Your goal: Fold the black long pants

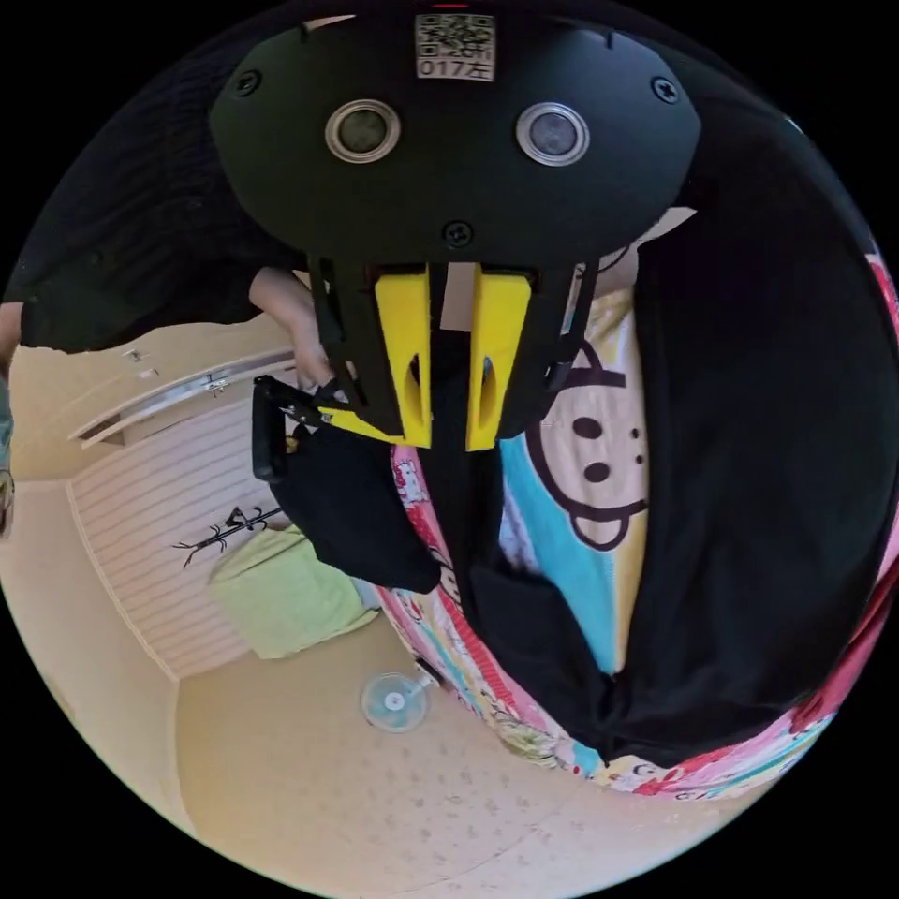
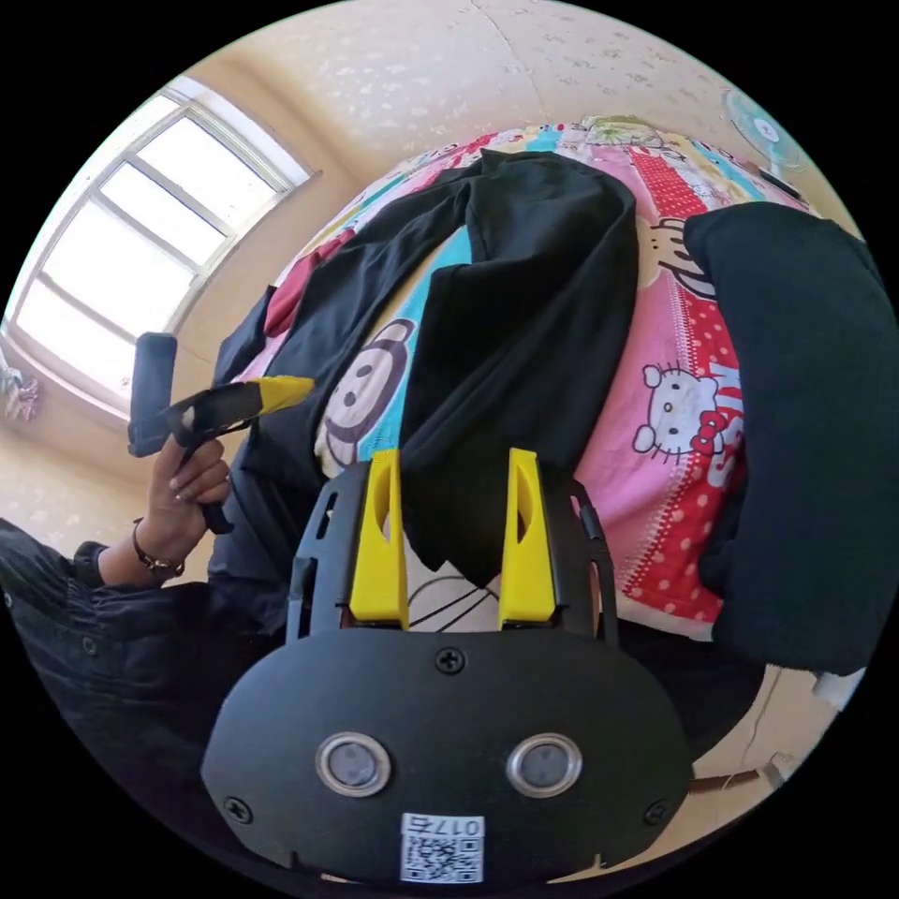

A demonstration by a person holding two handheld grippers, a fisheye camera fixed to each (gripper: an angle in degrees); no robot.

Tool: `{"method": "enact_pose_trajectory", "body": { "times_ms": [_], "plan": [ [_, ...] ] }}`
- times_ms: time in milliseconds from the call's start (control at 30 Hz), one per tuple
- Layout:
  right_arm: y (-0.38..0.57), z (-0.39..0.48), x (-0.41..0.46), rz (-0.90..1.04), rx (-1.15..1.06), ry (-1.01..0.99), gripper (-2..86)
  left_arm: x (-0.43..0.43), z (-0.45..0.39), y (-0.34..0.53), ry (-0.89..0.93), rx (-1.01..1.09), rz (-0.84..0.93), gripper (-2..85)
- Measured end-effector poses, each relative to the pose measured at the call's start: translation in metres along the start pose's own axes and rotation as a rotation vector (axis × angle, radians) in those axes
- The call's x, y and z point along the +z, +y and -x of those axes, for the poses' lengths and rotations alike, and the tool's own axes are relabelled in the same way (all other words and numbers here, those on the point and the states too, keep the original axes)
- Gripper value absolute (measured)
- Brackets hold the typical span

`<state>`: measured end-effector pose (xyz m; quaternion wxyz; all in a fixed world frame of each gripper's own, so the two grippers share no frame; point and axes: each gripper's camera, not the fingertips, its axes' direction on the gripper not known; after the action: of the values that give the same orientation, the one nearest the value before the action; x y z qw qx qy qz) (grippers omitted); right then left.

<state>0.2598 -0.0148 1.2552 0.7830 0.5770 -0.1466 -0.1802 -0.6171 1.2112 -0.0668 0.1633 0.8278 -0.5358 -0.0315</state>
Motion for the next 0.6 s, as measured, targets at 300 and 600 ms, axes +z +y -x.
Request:
{"method": "enact_pose_trajectory", "body": {
  "times_ms": [300,600],
  "plan": [
    [0.068,0.025,-0.022,-0.002,0.034,0.099,4.4,0.051,0.027,-0.016,-0.045,-0.109,0.137,14.9],
    [0.250,-0.110,-0.118,-0.316,0.425,-0.057,2.9,0.069,0.020,-0.010,-0.127,-0.166,0.345,0.9]
  ]
}}
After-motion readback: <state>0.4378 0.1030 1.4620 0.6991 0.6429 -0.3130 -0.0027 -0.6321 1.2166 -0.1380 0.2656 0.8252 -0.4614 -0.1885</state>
